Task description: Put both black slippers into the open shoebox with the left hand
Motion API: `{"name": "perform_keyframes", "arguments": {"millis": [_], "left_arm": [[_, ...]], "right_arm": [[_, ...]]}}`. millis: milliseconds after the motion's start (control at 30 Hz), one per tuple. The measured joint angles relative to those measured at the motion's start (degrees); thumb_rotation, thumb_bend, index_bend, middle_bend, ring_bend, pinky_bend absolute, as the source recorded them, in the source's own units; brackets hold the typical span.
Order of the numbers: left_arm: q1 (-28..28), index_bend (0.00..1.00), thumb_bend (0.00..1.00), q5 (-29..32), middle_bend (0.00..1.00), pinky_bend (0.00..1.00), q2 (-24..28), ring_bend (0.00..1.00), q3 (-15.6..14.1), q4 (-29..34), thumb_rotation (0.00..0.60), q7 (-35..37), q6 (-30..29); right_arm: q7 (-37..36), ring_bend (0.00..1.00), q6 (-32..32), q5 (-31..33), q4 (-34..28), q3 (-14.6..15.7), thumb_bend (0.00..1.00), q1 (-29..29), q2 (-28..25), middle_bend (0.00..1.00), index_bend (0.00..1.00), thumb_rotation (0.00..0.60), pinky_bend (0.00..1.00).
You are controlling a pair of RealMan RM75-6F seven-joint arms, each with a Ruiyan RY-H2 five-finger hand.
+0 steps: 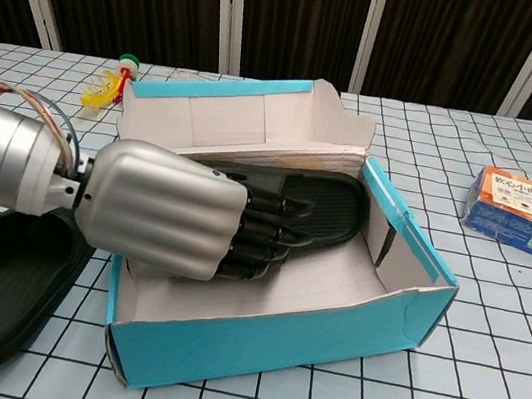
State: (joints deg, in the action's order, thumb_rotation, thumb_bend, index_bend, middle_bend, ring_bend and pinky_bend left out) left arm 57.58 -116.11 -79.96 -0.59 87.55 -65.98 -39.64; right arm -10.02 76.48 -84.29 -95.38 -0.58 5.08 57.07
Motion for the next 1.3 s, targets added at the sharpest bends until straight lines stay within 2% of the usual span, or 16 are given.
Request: {"name": "perform_keyframes", "arguments": {"millis": [333,533,733,900,1033,1133,1300], "left_arm": [[-0.42,0.18,0.13,1.58,0.14,0.07,0.31,0.0,1.49,2.57,0.6,-1.67,1.72],[-1.66,0.18,0.13,2.2,0.15,0.07,3.02,0.0,2.17,5.3,0.6,-1.72,-0.01],[-3.12,0.2,0.14,2.22,0.2,0.07,6.08,0.0,1.93,8.26,0.6,-1.31,-2.0],[-6.04,0.2,0.14,3.0,0.21,0.07,7.91,0.01,1.93,10.28,0.6,1.21,-7.75],[-9.45,0.24,0.14,4.17,0.27,0.07,9.12,0.07,1.87,11.88,0.6,4.73,-14.22],[-13.07,0.28,0.14,5.59,0.32,0.11,10.02,0.13,1.57,13.3,0.6,7.94,-19.72],[-19.73,0.3,0.14,7.36,0.38,0.22,11.05,0.22,0.01,14.18,0.6,12.09,-27.67]], "right_arm": [[-0.25,0.1,-0.01,-0.01,0.07,-0.01,0.22,0.02,-0.03,0.07,0.01,0.6,0.07],[-0.02,0.09,-0.31,0.03,-0.04,0.05,0.22,0.15,-0.02,0.07,0.01,0.6,0.07],[0.23,0.1,-0.29,0.14,-0.2,0.04,0.22,0.13,-0.02,0.07,0.01,0.6,0.07],[0.53,0.1,-0.66,0.39,-0.27,0.05,0.22,0.24,0.01,0.07,0.01,0.6,0.07],[0.73,0.1,-0.76,0.67,-0.49,0.03,0.22,0.25,-0.04,0.07,0.01,0.6,0.07],[0.75,0.1,-0.68,0.82,-0.55,-0.03,0.22,0.19,-0.06,0.07,0.01,0.6,0.07],[0.81,0.1,-0.69,0.79,-0.64,0.02,0.22,0.17,-0.09,0.07,0.01,0.6,0.07]]}}
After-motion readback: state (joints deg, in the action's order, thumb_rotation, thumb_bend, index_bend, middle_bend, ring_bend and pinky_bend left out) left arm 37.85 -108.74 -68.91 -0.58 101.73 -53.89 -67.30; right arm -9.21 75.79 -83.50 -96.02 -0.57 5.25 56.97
